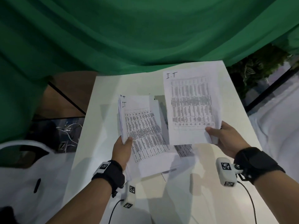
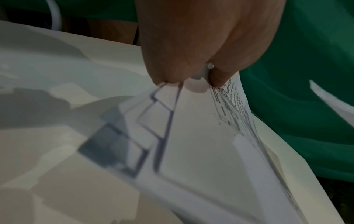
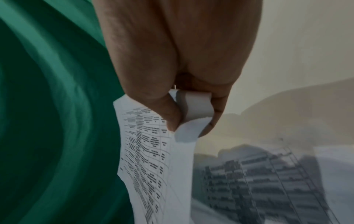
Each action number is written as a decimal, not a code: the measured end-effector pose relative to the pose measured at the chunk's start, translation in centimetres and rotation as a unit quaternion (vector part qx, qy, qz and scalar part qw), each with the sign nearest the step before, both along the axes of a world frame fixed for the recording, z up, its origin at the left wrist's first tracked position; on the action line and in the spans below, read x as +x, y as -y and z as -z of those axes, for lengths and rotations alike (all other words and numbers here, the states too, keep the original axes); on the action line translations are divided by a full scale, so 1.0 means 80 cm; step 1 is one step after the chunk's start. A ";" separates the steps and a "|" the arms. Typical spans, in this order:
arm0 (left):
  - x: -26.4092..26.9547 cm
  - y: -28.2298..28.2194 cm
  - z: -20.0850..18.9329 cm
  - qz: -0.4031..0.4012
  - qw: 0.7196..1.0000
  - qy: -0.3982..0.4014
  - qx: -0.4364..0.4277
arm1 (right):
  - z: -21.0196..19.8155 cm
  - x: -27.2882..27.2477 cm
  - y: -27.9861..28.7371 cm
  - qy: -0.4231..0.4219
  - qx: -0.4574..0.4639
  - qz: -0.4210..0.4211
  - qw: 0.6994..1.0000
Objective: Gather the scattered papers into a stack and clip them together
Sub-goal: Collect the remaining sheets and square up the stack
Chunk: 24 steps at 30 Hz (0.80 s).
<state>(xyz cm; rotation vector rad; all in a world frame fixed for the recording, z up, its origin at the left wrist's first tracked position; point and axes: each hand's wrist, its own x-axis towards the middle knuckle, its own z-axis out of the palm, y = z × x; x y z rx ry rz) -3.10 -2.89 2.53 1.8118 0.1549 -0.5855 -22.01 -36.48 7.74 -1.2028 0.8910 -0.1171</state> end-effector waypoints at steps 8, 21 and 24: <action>0.010 0.048 -0.031 0.032 0.991 -0.084 -0.095 | 0.004 0.050 -0.092 -0.096 -0.118 -0.166 0.974; 0.050 0.052 -0.035 0.017 0.998 0.026 -0.046 | 0.123 0.048 -0.105 -0.385 -0.346 -0.179 0.837; 0.058 0.055 -0.037 0.021 0.998 0.029 -0.048 | 0.126 0.032 -0.142 -0.407 -0.387 -0.243 0.791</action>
